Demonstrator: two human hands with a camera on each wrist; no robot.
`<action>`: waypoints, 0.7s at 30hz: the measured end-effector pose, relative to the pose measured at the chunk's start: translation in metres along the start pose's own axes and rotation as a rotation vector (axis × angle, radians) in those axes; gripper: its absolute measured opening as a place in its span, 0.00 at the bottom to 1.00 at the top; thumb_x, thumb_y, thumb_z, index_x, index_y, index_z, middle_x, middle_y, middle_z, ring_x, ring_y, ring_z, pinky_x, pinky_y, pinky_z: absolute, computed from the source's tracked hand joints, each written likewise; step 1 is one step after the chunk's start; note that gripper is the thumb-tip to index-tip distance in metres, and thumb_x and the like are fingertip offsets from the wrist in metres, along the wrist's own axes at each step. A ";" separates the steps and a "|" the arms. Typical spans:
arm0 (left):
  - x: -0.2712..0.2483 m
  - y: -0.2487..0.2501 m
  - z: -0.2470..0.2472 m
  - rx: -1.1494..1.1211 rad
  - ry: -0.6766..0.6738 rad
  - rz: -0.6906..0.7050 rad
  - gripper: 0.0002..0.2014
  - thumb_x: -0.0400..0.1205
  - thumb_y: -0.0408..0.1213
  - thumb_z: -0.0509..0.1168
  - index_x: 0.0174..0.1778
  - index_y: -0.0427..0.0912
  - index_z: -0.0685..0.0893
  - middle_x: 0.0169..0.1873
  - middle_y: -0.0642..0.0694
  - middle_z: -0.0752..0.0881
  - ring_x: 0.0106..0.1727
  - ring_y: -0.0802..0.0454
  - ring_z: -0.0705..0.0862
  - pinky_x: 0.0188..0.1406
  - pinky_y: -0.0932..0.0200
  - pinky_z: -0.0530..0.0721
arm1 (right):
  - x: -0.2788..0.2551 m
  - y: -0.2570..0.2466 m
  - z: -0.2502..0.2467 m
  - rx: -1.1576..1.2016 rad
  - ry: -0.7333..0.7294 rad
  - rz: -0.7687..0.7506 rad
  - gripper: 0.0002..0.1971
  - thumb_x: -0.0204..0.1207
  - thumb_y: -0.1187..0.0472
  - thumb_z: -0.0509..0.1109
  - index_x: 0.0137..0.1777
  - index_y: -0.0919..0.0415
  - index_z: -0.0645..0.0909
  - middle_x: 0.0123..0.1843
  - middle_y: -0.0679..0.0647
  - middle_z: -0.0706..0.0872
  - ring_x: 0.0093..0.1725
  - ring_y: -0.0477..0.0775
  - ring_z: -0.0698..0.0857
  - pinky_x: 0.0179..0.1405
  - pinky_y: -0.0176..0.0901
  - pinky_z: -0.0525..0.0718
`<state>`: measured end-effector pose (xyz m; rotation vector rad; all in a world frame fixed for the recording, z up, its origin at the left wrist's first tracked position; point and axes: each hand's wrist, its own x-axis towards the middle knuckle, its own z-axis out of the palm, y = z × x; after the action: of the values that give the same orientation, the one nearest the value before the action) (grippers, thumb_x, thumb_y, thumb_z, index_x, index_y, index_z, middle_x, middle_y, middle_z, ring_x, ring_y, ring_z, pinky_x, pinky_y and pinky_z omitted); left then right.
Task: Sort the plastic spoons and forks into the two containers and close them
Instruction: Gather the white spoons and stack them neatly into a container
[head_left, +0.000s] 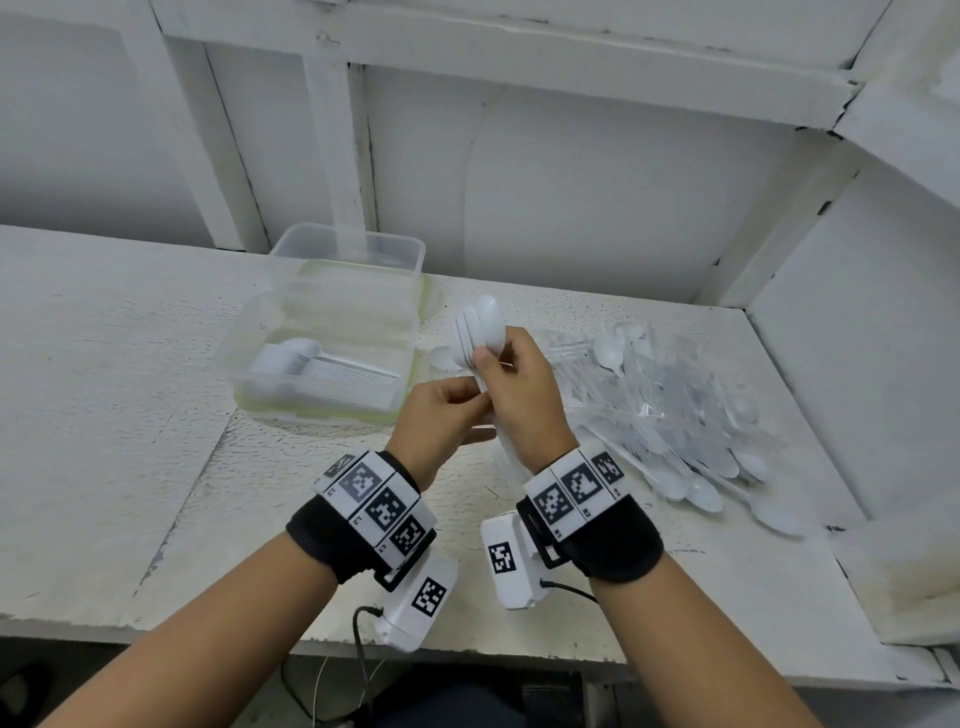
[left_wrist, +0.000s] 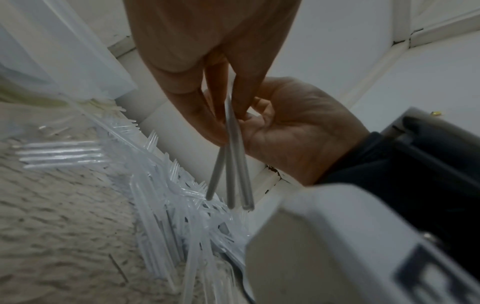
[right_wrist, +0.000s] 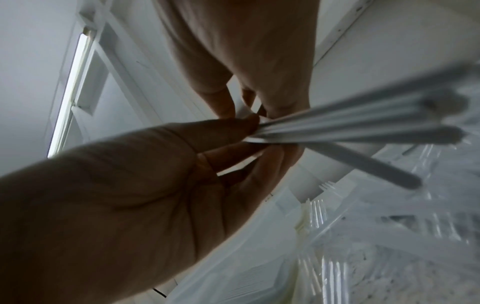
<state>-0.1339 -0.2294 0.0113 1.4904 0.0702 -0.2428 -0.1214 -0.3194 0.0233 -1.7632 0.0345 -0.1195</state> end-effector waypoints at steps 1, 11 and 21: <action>0.001 0.000 -0.001 0.025 0.002 0.002 0.08 0.80 0.32 0.66 0.50 0.32 0.88 0.46 0.35 0.89 0.47 0.47 0.89 0.50 0.55 0.88 | 0.000 0.001 0.000 0.015 0.008 0.006 0.08 0.81 0.64 0.62 0.45 0.47 0.75 0.46 0.52 0.84 0.50 0.53 0.84 0.51 0.44 0.84; 0.005 -0.004 -0.003 0.080 0.022 0.019 0.10 0.81 0.27 0.63 0.50 0.20 0.81 0.48 0.24 0.85 0.43 0.43 0.87 0.45 0.57 0.89 | -0.005 0.002 0.002 -0.077 0.003 -0.021 0.14 0.83 0.63 0.58 0.48 0.74 0.81 0.45 0.66 0.84 0.44 0.58 0.82 0.49 0.52 0.81; 0.013 -0.001 -0.011 -0.068 0.010 -0.081 0.11 0.81 0.31 0.65 0.46 0.23 0.80 0.45 0.29 0.83 0.46 0.43 0.86 0.49 0.54 0.88 | -0.003 -0.005 -0.007 -0.009 -0.109 0.017 0.13 0.83 0.62 0.60 0.63 0.54 0.82 0.50 0.41 0.83 0.54 0.35 0.83 0.61 0.36 0.81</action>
<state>-0.1203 -0.2204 0.0064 1.4224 0.1460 -0.2958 -0.1254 -0.3246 0.0298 -1.7752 -0.0285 -0.0109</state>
